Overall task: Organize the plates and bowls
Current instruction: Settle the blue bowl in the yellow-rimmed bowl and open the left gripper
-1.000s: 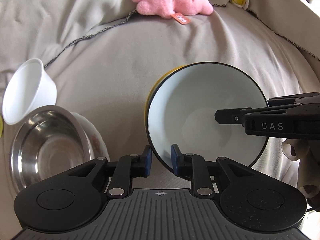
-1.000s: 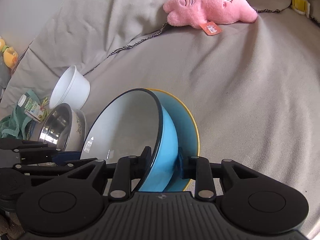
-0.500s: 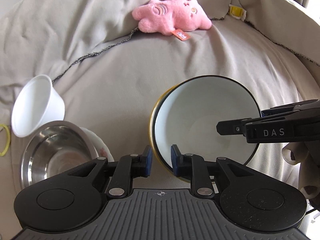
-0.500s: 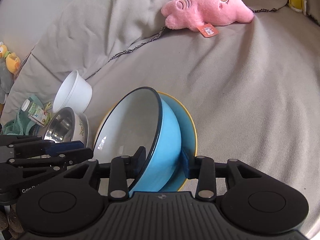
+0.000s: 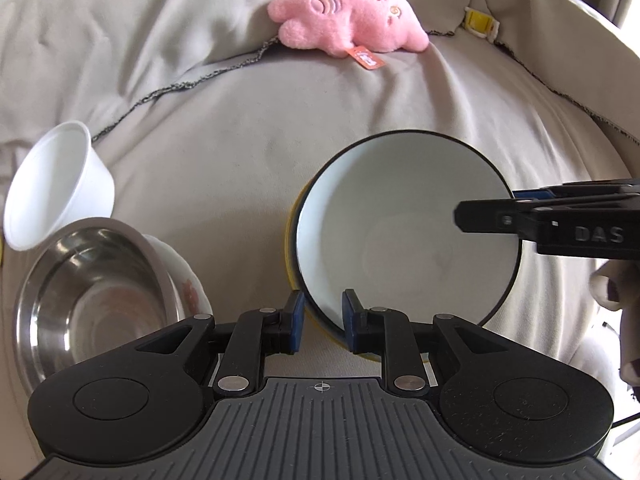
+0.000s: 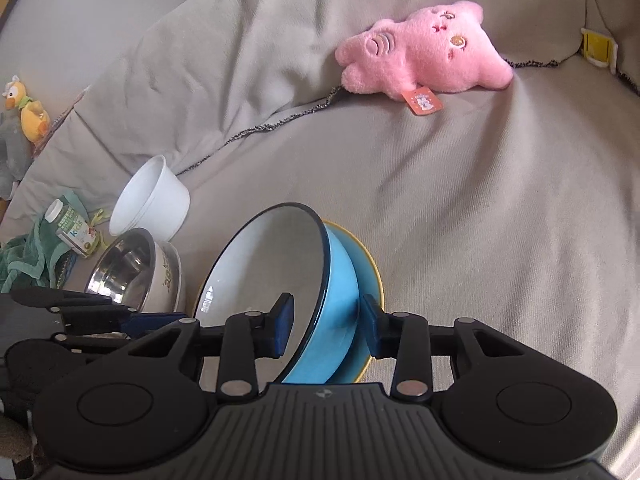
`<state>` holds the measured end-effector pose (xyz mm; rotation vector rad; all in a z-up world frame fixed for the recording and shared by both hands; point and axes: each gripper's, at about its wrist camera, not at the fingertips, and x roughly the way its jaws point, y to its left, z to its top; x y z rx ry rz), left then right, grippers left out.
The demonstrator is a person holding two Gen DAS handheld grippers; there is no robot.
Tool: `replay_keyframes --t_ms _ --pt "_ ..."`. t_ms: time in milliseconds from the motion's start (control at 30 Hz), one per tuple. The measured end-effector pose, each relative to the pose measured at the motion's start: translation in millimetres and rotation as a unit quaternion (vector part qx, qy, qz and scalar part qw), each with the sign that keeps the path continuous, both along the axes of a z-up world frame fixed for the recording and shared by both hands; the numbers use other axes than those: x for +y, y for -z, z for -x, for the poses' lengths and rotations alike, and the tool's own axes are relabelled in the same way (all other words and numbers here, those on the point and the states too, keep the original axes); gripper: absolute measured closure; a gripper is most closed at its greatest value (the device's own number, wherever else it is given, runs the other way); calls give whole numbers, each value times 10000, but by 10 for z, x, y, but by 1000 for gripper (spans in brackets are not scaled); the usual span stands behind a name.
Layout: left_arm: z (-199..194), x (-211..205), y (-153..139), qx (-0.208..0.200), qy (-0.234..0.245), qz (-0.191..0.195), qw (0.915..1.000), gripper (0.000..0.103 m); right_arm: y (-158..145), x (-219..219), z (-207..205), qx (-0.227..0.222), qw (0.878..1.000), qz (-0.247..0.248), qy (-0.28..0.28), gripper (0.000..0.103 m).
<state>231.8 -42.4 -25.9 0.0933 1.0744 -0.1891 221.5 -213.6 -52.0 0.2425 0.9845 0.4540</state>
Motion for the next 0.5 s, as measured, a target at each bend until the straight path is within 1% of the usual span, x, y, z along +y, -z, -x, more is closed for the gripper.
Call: replay_keyframes --t_ms 100,133,167,267,333,500 --pt "1 31 -23 -51 -48 55 10000 79 10 -72 24 59 10000 0 25 66" --pt "0 44 -30 -88 -80 72 9999 79 43 -91 25 144 9999 -71 58 66" --pt "-5 62 -34 -122 -129 101 9998 79 80 -104 27 214 9996 -115 106 64" --pt "-44 139 -37 -221 -366 261 9987 79 215 -110 23 471 9984 -233 186 64" --pt "-86 183 -9 -199 -481 385 9979 76 305 -94 23 601 9974 -315 226 64" --pt "-168 242 124 9 -702 710 9950 76 453 -31 5 810 9949 -558 225 63"
